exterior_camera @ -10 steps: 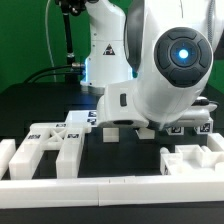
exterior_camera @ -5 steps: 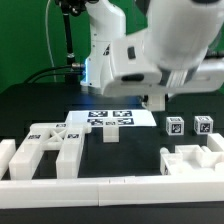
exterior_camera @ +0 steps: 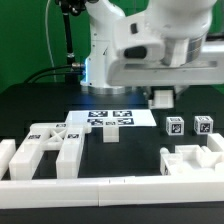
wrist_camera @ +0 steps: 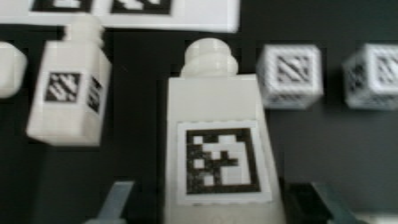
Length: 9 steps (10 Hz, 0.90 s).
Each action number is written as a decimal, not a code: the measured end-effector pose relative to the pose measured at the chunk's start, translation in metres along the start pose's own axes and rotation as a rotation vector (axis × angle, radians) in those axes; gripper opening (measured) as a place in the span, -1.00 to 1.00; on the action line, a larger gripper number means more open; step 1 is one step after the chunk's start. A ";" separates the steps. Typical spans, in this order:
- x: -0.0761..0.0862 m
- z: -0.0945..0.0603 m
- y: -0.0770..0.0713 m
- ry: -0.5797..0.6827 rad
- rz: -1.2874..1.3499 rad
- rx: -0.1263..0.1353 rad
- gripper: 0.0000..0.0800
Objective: Assemble chair
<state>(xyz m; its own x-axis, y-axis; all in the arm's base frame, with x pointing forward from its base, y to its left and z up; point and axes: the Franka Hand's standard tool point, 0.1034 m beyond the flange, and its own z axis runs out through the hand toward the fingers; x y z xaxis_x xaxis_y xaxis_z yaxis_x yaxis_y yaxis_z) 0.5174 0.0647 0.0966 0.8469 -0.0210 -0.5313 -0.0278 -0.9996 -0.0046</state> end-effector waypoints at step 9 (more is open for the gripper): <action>0.053 -0.085 -0.025 0.797 -0.155 -0.027 -0.28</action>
Offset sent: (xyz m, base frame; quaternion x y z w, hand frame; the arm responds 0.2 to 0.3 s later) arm 0.0000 0.0000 0.0000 0.0000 0.1938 0.0000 0.9810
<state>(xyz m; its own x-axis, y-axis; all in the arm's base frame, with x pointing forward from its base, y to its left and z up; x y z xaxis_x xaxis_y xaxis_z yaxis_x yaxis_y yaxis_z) 0.6086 0.0873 0.1407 0.9641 0.1207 0.2364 0.1248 -0.9922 -0.0025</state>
